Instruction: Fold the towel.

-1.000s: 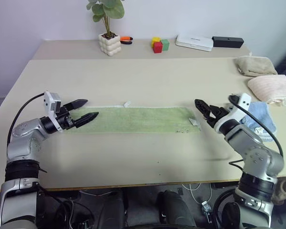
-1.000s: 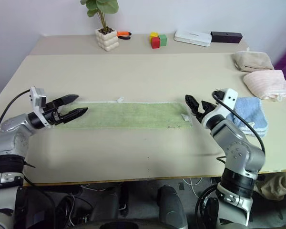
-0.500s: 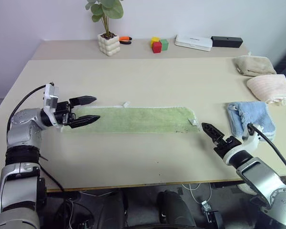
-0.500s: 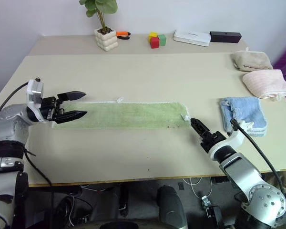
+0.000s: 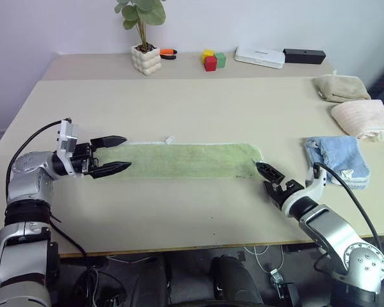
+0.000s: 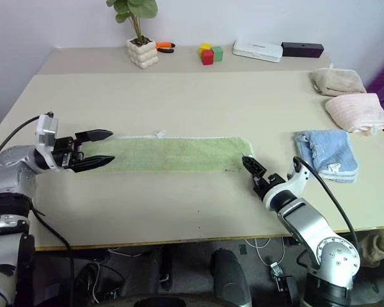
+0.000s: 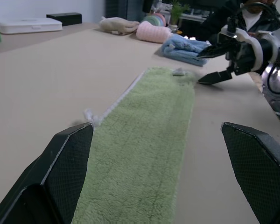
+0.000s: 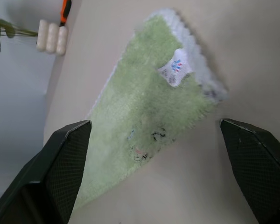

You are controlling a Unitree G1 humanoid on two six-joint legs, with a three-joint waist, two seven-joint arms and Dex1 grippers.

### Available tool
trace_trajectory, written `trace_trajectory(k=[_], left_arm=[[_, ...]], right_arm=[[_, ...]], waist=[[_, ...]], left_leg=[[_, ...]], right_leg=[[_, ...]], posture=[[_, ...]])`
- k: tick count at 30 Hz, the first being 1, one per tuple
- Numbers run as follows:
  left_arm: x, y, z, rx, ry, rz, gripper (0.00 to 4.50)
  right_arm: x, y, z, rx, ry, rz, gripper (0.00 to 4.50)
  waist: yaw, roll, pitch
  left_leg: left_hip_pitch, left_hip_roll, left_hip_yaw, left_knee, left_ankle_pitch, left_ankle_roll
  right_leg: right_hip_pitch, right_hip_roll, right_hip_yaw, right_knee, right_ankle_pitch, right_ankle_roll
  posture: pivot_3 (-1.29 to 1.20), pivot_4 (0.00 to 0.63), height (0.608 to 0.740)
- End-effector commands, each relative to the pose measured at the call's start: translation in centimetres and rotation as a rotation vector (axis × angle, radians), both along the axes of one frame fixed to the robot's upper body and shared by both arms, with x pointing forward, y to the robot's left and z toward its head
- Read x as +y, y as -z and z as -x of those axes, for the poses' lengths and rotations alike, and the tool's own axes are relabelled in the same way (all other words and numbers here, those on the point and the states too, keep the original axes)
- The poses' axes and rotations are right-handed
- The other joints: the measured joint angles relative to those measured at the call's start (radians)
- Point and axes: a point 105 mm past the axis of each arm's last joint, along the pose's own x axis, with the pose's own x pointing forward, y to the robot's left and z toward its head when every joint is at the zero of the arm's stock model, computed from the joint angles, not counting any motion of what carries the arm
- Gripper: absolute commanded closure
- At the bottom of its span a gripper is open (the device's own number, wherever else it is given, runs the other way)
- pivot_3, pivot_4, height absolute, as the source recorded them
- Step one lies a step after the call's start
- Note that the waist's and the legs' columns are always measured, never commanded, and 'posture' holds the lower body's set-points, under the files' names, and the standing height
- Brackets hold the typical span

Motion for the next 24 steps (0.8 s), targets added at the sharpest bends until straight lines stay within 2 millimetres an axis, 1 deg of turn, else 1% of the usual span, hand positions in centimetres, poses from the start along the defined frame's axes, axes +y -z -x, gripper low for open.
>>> trace_trajectory(k=[1, 4, 7, 8, 10, 12, 14, 15, 17, 20, 22, 24], left_arm=[[0.5, -1.4, 0.3, -0.061, -0.015, 0.0, 0.0], [0.5, -1.4, 0.6, -0.067, -0.023, -0.006, 0.0], [0.7, -1.7, 0.8, -0.075, -0.04, -0.012, 0.0], [0.8, -1.7, 0.9, -0.076, -0.043, -0.013, 0.0], [0.9, -1.7, 0.9, -0.075, -0.05, -0.015, 0.0], [0.8, -1.7, 0.9, -0.076, -0.054, -0.015, 0.0], [0.7, -1.6, 0.9, -0.077, -0.056, -0.012, 0.0], [0.7, -1.6, 0.9, -0.078, -0.057, -0.012, 0.0], [0.7, -1.6, 0.8, -0.086, -0.062, -0.016, 0.0], [1.2, -1.9, 0.3, -0.1, -0.083, -0.024, 0.0], [1.3, -2.2, 0.1, -0.102, -0.083, -0.018, 0.0], [1.4, -2.4, 0.1, -0.1, -0.08, -0.007, 0.0]], right_arm=[[0.3, 0.6, -0.7, 0.019, -0.018, 0.023, 0.02], [0.2, 0.8, -1.3, 0.019, -0.012, 0.018, 0.02], [0.1, 2.1, -1.5, 0.054, -0.014, 0.108, 0.85], [0.1, 2.3, -1.5, 0.057, -0.013, 0.118, 1.33], [-0.1, 2.5, -1.8, 0.057, 0.01, 0.119, 2.42], [-0.2, 2.3, -2.1, 0.046, 0.02, 0.115, 3.5], [-0.2, 2.3, -2.3, 0.041, 0.021, 0.126, 4.43], [-0.3, 2.3, -2.3, 0.041, 0.021, 0.133, 4.43], [-0.5, 2.5, -2.3, 0.042, 0.012, 0.211, 4.43], [-0.7, 2.5, -2.3, 0.032, 0.012, 0.26, 4.43], [-1.4, 2.0, -2.3, 0.017, 0.026, 0.265, 4.43], [-2.5, 1.5, -2.4, -0.006, 0.034, 0.329, 4.43]], waist=[[0.0, -0.001, 0.0], [0.0, -0.002, -0.002], [-0.001, -0.003, -0.002], [0.0, -0.004, -0.002], [-0.001, -0.004, -0.003], [-0.001, -0.004, -0.003], [-0.001, -0.007, -0.005], [-0.001, -0.009, -0.006], [0.001, -0.009, -0.006], [0.004, -0.012, -0.008], [0.005, -0.013, -0.009], [0.007, -0.012, -0.009]], left_leg=[[0.0, 0.0, 0.0, 0.0, 0.0, 0.0], [0.0, 0.0, 0.0, 0.0, 0.0, 0.0], [0.001, 0.0, 0.0, 0.0, 0.0, 0.0], [0.0, 0.0, 0.0, 0.0, 0.0, 0.0], [0.001, 0.0, 0.0, 0.0, 0.0, 0.0], [0.001, 0.0, 0.0, 0.0, 0.0, 0.0], [0.001, 0.0, 0.0, 0.0, 0.0, 0.0], [0.001, 0.0, 0.0, 0.0, 0.0, 0.0], [0.001, 0.0, 0.0, 0.0, 0.0, 0.0], [0.001, 0.0, 0.0, 0.0, 0.0, 0.0], [0.001, 0.0, 0.0, 0.001, 0.0, 0.0], [0.001, 0.0, 0.0, 0.001, 0.0, 0.0]], right_leg=[[0.0, 0.0, 0.0, 0.0, 0.0, 0.0], [0.0, 0.0, 0.0, 0.0, 0.0, 0.0], [0.001, 0.0, 0.0, 0.0, 0.0, 0.0], [0.001, 0.0, 0.0, 0.0, 0.0, 0.0], [0.001, 0.0, 0.0, 0.0, 0.0, 0.0], [0.001, 0.0, 0.0, 0.0, 0.0, 0.0], [0.001, 0.0, 0.0, 0.0, 0.0, 0.0], [0.001, 0.0, 0.0, 0.0, 0.0, 0.0], [0.002, 0.0, 0.0, -0.001, 0.0, 0.0], [0.002, 0.0, 0.0, -0.001, 0.0, 0.0], [0.003, 0.0, 0.0, -0.002, 0.0, -0.001], [0.003, 0.0, 0.0, -0.002, 0.0, -0.001]], posture=[[0.0, 0.15, 0.735], [0.0, 0.15, 0.735], [0.0, 0.15, 0.735], [0.0, 0.15, 0.735], [0.0, 0.15, 0.735], [0.0, 0.15, 0.735], [0.0, 0.15, 0.735], [0.0, 0.15, 0.735], [0.0, 0.15, 0.735], [0.0, 0.15, 0.735], [0.0, 0.15, 0.735], [0.0, 0.15, 0.735]])
